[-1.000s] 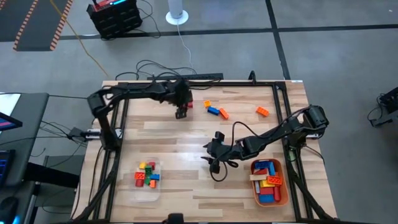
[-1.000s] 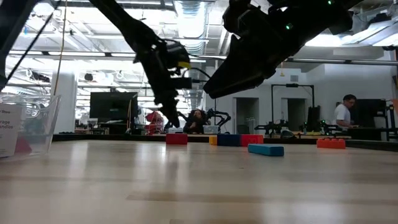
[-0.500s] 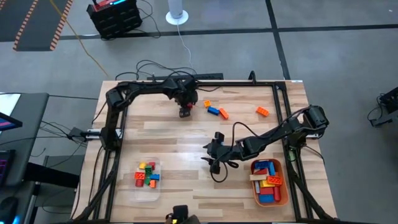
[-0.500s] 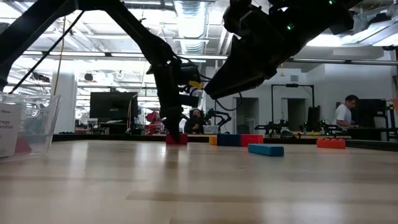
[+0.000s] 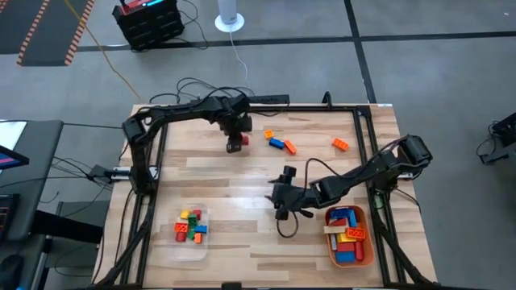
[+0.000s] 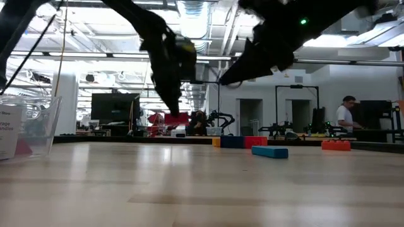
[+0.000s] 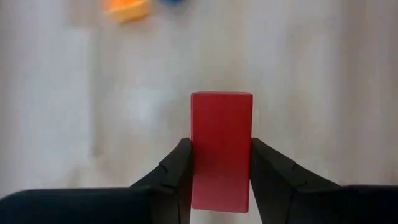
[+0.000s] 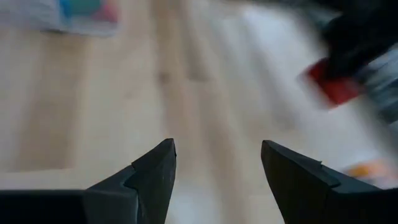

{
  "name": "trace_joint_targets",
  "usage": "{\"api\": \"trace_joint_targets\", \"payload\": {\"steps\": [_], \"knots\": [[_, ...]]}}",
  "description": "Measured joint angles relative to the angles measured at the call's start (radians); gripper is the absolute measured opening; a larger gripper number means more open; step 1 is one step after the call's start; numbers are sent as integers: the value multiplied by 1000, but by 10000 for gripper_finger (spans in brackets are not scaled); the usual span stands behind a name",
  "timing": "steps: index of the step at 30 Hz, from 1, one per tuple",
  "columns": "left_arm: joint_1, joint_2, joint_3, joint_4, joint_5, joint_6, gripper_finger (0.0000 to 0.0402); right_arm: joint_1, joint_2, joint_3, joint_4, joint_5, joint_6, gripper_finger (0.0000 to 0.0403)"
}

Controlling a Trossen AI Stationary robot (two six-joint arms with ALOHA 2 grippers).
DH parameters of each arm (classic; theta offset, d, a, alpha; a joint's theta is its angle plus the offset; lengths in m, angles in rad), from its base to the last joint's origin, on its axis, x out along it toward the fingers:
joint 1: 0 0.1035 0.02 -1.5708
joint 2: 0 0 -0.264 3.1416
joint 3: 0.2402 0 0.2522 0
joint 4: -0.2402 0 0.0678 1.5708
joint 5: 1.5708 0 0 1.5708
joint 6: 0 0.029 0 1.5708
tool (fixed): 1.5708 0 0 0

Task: Sort blocks by size
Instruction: Put the large red block into the orange bin

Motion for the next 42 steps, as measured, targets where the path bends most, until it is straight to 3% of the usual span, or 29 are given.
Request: {"api": "trace_joint_targets", "payload": {"steps": [2, 4, 9, 16, 29, 42], "knots": [[-19, -35, 0, -30, 60, 10, 113, 34, 0, 0, 21, 132, -154, 265], [-43, -58, 0, -33, 90, -3, 113, 46, 1, 0, 67, 192, -303, 265], [-117, -72, 0, -34, 186, -25, 113, -6, 0, 0, 171, 118, -545, 265], [-226, -72, -1, -46, 292, 11, 113, -55, 0, 0, 179, -18, -651, 265], [-327, -72, -1, 45, 298, -7, 113, -60, 0, 0, 189, -24, -745, 265], [-332, -87, -2, 48, 258, -38, 113, -27, 0, 0, 182, 3, -753, 265]]}}
